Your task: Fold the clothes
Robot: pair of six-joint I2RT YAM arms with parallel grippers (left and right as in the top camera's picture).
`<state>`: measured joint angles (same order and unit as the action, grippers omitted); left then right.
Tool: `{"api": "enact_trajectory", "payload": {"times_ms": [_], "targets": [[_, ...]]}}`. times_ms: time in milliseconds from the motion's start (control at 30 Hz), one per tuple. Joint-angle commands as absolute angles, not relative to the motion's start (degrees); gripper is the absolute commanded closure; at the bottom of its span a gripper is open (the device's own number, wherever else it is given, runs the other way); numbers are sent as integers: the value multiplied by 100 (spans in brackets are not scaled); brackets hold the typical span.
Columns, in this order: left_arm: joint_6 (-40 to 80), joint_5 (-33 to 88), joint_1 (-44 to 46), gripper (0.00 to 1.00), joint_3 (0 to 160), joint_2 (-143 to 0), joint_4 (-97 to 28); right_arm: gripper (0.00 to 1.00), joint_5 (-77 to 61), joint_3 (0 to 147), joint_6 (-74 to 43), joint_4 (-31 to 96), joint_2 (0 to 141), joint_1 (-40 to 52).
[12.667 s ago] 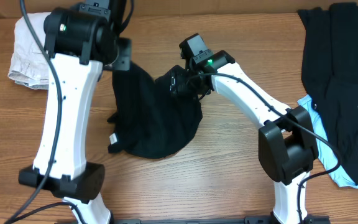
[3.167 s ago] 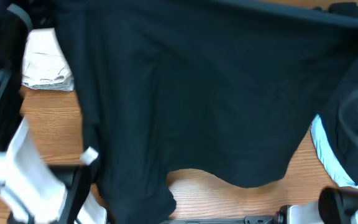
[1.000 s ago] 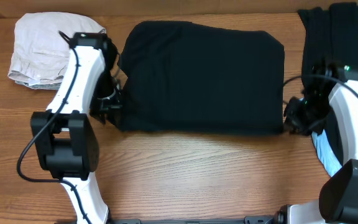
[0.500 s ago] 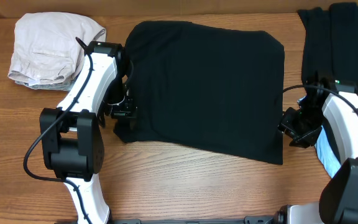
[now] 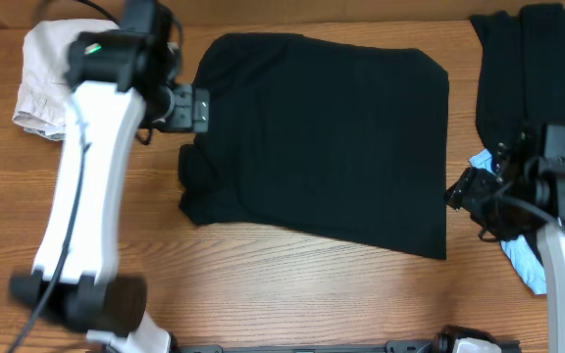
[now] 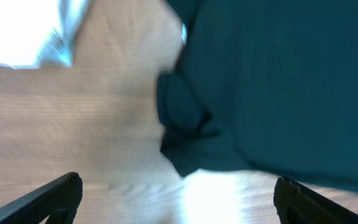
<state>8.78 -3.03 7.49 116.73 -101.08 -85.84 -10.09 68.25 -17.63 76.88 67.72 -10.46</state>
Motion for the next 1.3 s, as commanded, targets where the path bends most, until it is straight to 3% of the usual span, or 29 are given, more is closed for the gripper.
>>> {"api": "enact_trajectory", "payload": {"times_ms": [0, 300, 533, 667, 900, 1067, 1267], "targets": [[908, -301, 735, 0, 11758, -9732, -8320, 30, -993, 6869, -1603, 7728, 6488, -1050], [604, -220, 416, 0, 11699, -10604, -7815, 30, -1013, 6862, -1472, 7988, 6473, -1050], [602, 5, 104, 27, 11699, -11708, -8372, 30, -1013, 6862, -1476, 7977, 6473, -1050], [593, 126, 110, 32, 11686, -12158, -8549, 29, -1009, 6862, -1474, 7957, 6473, -1050], [484, 266, 239, 31, 10949, -12311, -8392, 29, -993, 6862, -1476, 7850, 6473, -1050], [408, 438, 226, 32, 10066, -12309, -7575, 29, -993, 6860, -1476, 7841, 6473, -1050], [294, 639, 270, 49, 9577, -12309, -6930, 29, -993, 6862, -1476, 7846, 6473, -1050]]}}
